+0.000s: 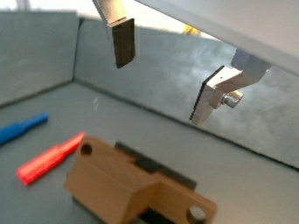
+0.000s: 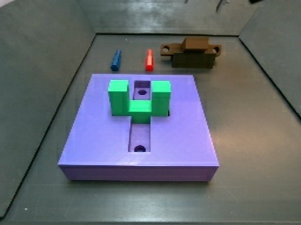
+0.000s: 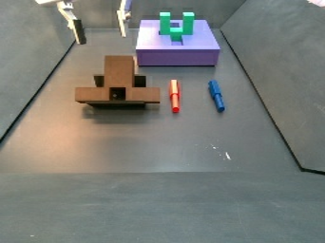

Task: Pick up the brown object. Move up. Place the brown object on the fixture. Regrasp the brown object. Move to above the board. Insert the brown object.
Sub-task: Regrasp the brown object.

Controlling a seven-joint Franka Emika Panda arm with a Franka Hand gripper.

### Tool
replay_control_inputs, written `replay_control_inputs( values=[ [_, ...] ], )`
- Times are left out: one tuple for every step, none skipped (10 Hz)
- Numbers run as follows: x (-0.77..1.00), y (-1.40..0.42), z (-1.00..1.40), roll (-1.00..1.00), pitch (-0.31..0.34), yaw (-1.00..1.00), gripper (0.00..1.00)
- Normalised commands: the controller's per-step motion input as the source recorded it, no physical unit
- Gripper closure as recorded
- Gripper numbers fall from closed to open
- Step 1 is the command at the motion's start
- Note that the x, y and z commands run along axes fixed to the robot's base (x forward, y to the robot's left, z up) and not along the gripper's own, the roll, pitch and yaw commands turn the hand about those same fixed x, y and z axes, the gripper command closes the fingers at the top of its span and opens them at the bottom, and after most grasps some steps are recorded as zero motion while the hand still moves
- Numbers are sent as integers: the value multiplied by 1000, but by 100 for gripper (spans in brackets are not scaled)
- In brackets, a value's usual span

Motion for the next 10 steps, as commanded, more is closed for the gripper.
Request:
replay_control_inputs(
  values=[
    [243, -274, -246, 546, 703, -246, 0],
    [263, -546, -246, 494, 477, -123, 0],
    [263, -500, -174, 294, 214, 0, 0],
    [114, -426, -137, 280, 69, 11, 0],
    [91, -383, 0, 137, 60, 0, 0],
    [-120, -91, 220, -749, -286, 146, 0],
    [-103, -177, -74, -523, -849, 26, 0],
    [-294, -120, -309, 0, -949, 94, 0],
    [-266, -43, -329, 34, -929, 194, 0],
    [-157, -86, -400, 380, -769, 131, 0]
  ],
)
